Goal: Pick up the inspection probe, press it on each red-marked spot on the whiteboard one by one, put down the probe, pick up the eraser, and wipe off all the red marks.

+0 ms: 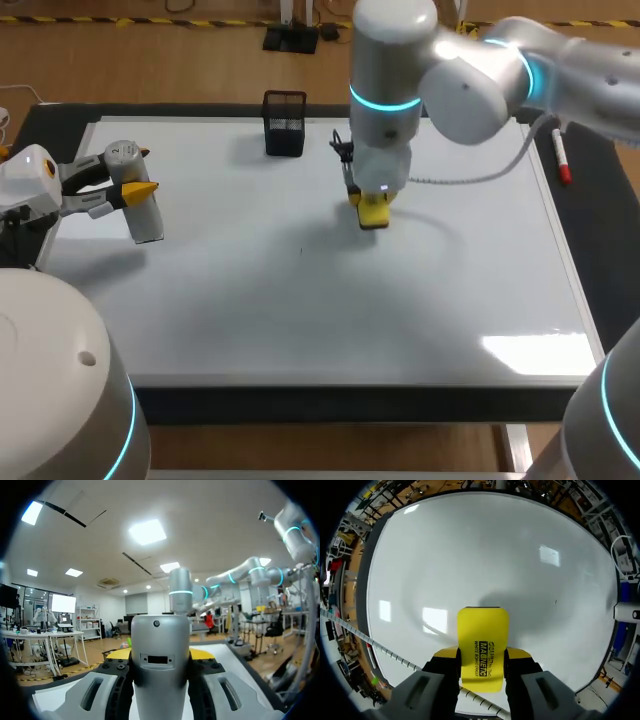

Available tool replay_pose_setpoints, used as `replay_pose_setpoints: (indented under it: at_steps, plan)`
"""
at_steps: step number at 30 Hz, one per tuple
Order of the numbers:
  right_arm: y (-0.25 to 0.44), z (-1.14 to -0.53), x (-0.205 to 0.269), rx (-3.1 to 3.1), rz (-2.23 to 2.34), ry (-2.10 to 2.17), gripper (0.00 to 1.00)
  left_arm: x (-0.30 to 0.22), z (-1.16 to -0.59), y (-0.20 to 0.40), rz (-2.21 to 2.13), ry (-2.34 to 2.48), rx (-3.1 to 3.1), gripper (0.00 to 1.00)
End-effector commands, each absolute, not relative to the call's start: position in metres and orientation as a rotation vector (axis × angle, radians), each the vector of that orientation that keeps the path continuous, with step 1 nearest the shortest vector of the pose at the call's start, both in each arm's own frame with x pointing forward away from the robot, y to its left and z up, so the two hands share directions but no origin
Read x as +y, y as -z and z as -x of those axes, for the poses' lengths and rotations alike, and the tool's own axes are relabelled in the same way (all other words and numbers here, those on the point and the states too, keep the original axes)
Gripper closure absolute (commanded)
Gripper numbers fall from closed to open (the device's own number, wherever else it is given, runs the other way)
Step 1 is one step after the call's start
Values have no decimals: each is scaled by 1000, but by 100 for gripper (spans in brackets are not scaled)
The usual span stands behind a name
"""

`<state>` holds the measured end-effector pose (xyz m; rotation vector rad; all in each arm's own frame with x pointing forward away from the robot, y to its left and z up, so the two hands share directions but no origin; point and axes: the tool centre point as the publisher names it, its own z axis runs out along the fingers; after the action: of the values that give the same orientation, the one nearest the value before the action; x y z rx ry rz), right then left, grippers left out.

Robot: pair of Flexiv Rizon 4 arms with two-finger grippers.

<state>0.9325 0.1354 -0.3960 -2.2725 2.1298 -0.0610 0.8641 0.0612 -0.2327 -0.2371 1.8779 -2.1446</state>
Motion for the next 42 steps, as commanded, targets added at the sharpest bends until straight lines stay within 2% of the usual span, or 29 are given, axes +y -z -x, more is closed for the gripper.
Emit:
replay_pose_setpoints:
  at_steps: [1, 19, 42]
  plan:
    - [399, -977, 147, 2172, 2299, 14, 100, 61, -864, 231, 238, 2143, 1879, 100]
    - [398, -1078, 166, 2279, 2194, -17, 100, 61, -864, 231, 238, 2143, 1879, 100]
    - [421, -1113, 162, 2324, 2235, -34, 100, 61, -864, 231, 238, 2143, 1879, 100]
